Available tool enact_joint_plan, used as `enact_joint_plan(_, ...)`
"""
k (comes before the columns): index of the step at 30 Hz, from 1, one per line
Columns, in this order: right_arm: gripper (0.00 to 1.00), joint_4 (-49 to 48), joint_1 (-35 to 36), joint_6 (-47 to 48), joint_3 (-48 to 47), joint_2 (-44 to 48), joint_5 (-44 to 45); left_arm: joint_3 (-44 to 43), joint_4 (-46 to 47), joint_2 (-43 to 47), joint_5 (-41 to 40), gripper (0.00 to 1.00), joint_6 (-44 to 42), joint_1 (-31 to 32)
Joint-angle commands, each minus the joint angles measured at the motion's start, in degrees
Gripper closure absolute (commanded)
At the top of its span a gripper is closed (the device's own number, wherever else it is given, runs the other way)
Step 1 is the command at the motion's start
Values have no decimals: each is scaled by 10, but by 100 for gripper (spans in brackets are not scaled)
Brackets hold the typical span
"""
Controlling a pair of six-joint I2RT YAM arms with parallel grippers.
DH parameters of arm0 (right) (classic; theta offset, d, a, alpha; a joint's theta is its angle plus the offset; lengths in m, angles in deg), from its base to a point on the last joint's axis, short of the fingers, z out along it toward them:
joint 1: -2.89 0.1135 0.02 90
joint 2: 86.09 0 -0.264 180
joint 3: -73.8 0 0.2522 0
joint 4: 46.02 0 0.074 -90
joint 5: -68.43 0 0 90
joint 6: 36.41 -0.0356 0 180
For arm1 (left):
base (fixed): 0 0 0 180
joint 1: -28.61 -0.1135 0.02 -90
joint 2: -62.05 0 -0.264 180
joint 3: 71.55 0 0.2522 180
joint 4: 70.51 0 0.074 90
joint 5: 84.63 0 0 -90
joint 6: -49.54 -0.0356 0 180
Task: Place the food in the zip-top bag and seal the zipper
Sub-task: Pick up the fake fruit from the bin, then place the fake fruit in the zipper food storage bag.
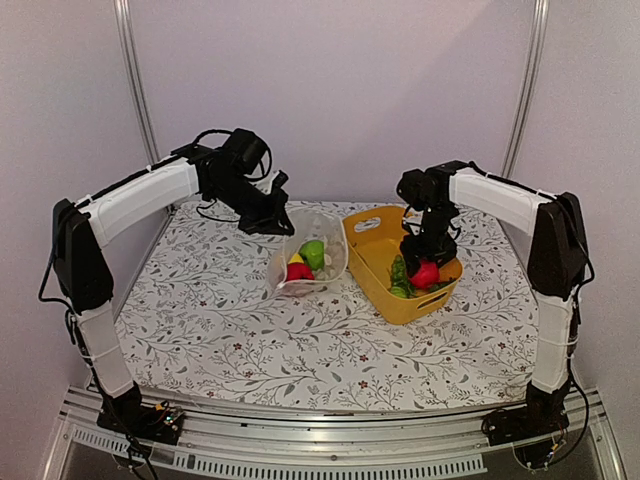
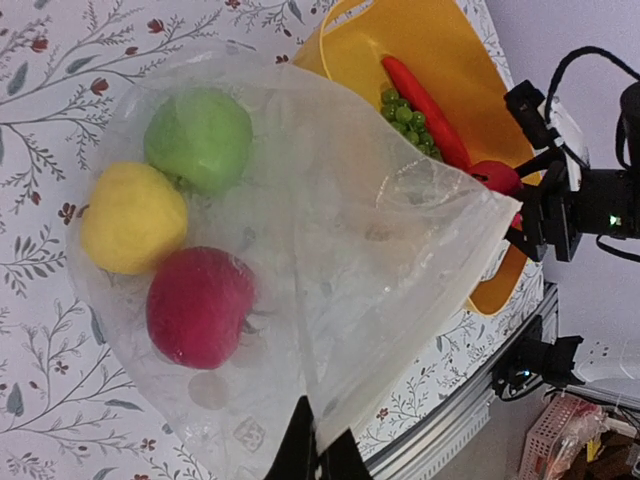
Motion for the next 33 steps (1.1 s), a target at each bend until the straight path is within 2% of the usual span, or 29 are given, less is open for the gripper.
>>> enact_joint_plan(1, 38, 30, 4, -11, -57, 45, -6, -17, 9, -12, 13, 100, 1, 1)
enact_joint_plan(7, 38, 31, 24, -11, -107, 57, -34, -31, 13, -24, 21, 100, 5, -2)
enact_joint_plan(12, 39, -31, 30, -10, -100, 79, -130, -37, 17, -35, 28, 100, 11, -3)
enact_joint_plan(17, 39, -153, 34, -18, -67, 133, -281, -39, 21, -41, 31, 100, 16, -3)
enact_joint_plan(21, 39, -208, 39, -38, -45, 146, -345, -46, 23, -47, 34, 100, 19, -5)
enact_joint_plan(28, 39, -258, 82, -54, -46, 119, -386, -49, 24, -48, 39, 100, 23, -8)
enact_joint_plan(33, 39, -270, 103, -59, -64, 86, -379, -49, 24, -42, 43, 100, 25, -10)
